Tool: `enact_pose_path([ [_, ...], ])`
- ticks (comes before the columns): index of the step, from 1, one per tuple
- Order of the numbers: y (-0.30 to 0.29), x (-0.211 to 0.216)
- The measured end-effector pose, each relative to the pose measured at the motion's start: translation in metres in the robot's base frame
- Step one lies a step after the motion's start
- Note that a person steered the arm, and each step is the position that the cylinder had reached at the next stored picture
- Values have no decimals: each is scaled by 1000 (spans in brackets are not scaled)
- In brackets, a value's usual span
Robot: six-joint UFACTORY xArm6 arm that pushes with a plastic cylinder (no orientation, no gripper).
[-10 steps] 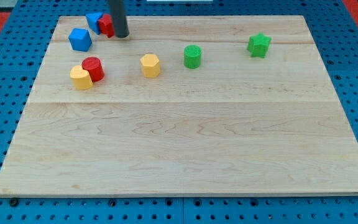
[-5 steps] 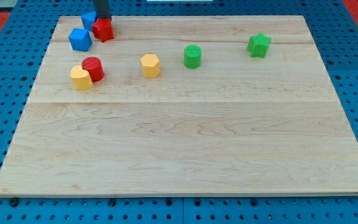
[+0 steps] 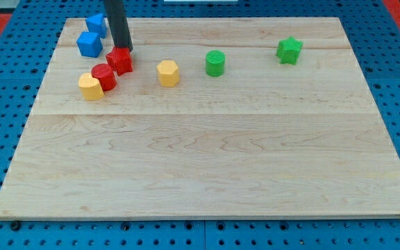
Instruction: Move the red star below the blue cube
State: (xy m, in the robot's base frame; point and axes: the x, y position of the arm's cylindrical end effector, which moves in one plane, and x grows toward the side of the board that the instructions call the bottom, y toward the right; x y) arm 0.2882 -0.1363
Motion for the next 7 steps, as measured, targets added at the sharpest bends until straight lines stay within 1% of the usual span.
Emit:
enact_pose_path([
  [1, 35, 10],
  [2, 34, 29],
  [3, 7, 36],
  [5, 0, 24],
  [7, -36, 25],
])
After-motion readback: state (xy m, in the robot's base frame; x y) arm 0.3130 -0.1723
